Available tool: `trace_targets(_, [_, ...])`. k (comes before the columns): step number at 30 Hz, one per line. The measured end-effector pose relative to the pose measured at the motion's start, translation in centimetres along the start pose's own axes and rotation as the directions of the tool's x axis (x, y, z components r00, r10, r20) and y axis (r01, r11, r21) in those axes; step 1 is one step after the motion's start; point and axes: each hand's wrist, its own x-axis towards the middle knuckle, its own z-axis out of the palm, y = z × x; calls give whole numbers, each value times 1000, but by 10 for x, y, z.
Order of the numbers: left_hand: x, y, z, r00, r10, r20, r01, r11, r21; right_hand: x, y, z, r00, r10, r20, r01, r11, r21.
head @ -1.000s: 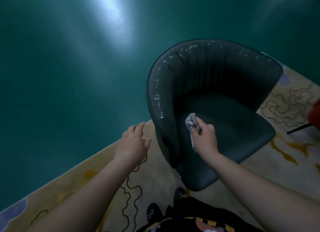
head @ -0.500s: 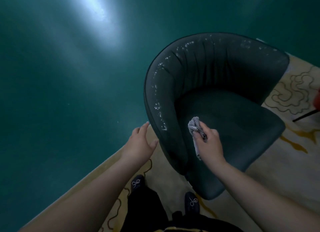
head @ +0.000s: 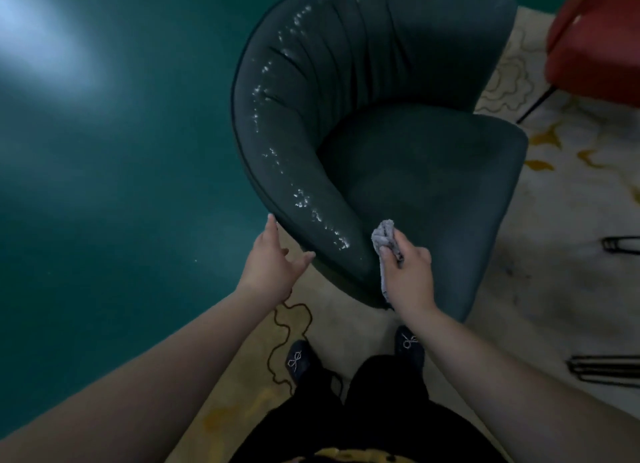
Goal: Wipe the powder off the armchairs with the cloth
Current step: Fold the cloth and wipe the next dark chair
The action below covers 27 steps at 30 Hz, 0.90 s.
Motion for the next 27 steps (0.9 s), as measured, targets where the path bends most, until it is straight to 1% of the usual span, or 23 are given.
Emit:
trace_targets(3, [5,-3,4,997,58,47,-58,998,-13,-2,-2,15,998,-22,-65,17,997,-77])
trace_targets(5, [6,-6,8,998,49,44,-47,998,-42,-2,-9,24,994,-70,-89,58,989,-133])
trace_targets(7, [8,-7,13,999,35,23,-34,998,-60,0,-17,30,992,-101,-82,87,984,-154])
trace_targets(11, [8,-3,16,1000,16,-18,-18,995,-101,10,-34,41,988,-152,6,152,986,-71])
trace_targets(13, [9,0,16,999,-2,-33,-3,990,-141,18,-41,44,989,-142,50,143,990,-6])
trace_targets(15, [12,1,11,999,-13,-43,5,986,-167,26,-37,38,994,-104,40,103,994,24])
trace_targets(17, [17,0,4,999,-14,-41,7,985,-175,28,-26,29,997,-81,0,81,997,-14])
trace_targets(18, [19,-1,0,999,-19,-38,12,985,-174,25,-22,25,995,-95,5,95,995,-28])
trace_targets(20, [24,-2,-4,999,-33,-33,28,987,-160,15,-22,28,978,-200,60,202,978,-42])
trace_targets(22, [26,-1,-5,999,-32,-35,27,988,-150,15,-28,38,934,-333,128,343,937,-64])
trace_targets(23, [26,0,-5,999,-36,-36,31,988,-149,22,-32,43,920,-363,146,375,925,-65])
trace_targets(24, [26,0,-5,999,-40,-37,34,987,-154,31,-37,48,923,-354,154,366,929,-59])
trace_targets(27, [26,2,-4,998,-45,-38,37,981,-189,56,-38,47,974,-186,131,189,982,-10])
